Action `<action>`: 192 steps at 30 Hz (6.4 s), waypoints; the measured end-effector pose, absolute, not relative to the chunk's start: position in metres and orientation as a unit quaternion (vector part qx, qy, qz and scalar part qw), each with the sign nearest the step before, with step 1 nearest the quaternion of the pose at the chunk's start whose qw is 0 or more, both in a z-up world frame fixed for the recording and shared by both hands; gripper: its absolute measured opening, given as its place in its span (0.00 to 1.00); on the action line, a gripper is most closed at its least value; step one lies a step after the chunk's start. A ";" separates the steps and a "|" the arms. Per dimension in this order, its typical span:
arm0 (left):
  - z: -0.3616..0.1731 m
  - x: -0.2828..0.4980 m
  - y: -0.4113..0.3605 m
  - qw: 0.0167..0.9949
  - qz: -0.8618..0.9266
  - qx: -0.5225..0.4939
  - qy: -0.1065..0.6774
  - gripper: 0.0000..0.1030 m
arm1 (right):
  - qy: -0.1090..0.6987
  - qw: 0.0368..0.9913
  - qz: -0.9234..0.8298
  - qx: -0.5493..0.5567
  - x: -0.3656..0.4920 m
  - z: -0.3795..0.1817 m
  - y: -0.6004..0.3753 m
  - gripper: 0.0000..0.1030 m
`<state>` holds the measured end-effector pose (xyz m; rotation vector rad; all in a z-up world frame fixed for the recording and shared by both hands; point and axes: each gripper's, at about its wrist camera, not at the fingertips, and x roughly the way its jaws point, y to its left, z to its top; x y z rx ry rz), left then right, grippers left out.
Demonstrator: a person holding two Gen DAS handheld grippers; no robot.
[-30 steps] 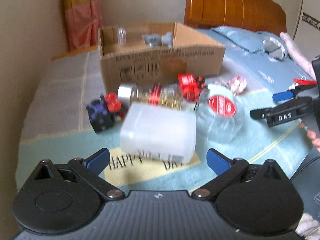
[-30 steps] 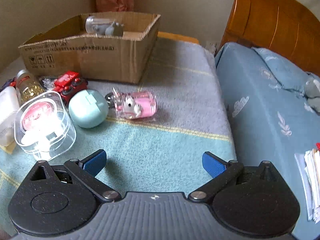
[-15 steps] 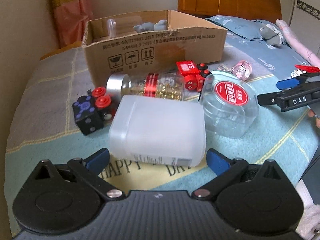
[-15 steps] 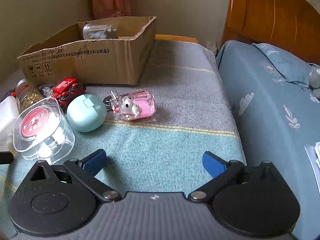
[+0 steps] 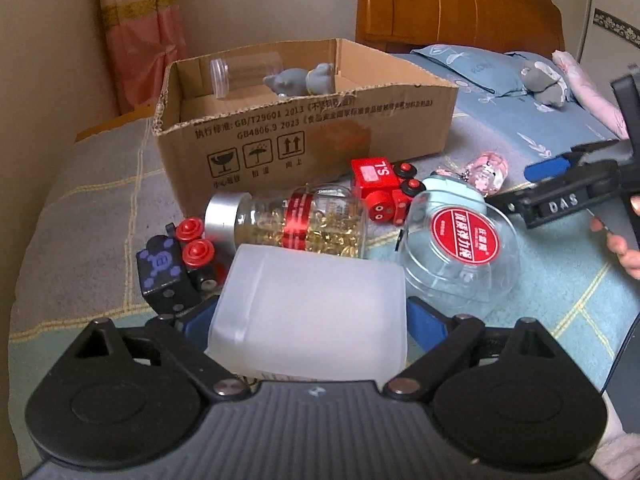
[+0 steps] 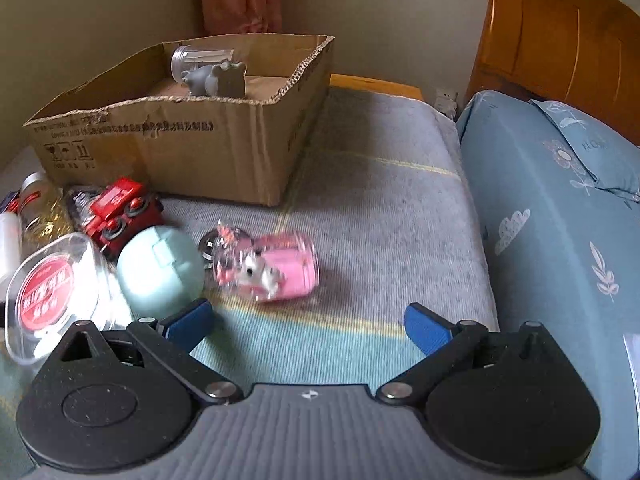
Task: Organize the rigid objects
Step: 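Grasp the white frosted container with left tool while right tool grasps pink keychain toy, then lower container and pink toy into the box and open both tools, then move both tools back toward the remaining items on the blanket, then grasp the black-and-red toy block with left tool while right tool grasps red-label clear box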
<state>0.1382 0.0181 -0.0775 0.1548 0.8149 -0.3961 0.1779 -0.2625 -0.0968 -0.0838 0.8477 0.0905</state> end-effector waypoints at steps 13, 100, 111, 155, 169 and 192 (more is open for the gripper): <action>-0.071 0.136 0.014 0.898 -0.189 0.085 0.388 0.91 | 0.401 0.913 0.038 -0.062 0.191 -0.095 -0.262 0.99; 0.041 0.274 -0.008 0.909 -0.166 0.143 0.354 0.95 | 0.359 0.917 0.142 -0.102 0.215 0.038 -0.199 1.00; 0.034 0.238 0.010 0.908 -0.146 0.119 0.373 0.95 | 0.370 0.921 0.103 -0.068 0.179 0.022 -0.201 1.00; -0.056 0.159 0.075 0.911 -0.047 0.058 0.406 0.95 | 0.470 0.882 -0.012 0.019 0.139 -0.069 -0.179 1.00; -0.080 0.184 0.076 0.912 -0.048 0.042 0.406 0.84 | 0.453 0.891 -0.019 -0.005 0.110 -0.089 -0.191 1.00; -0.080 0.129 0.085 0.896 -0.143 0.055 0.416 0.72 | 0.431 0.902 -0.018 -0.006 0.103 -0.091 -0.191 1.00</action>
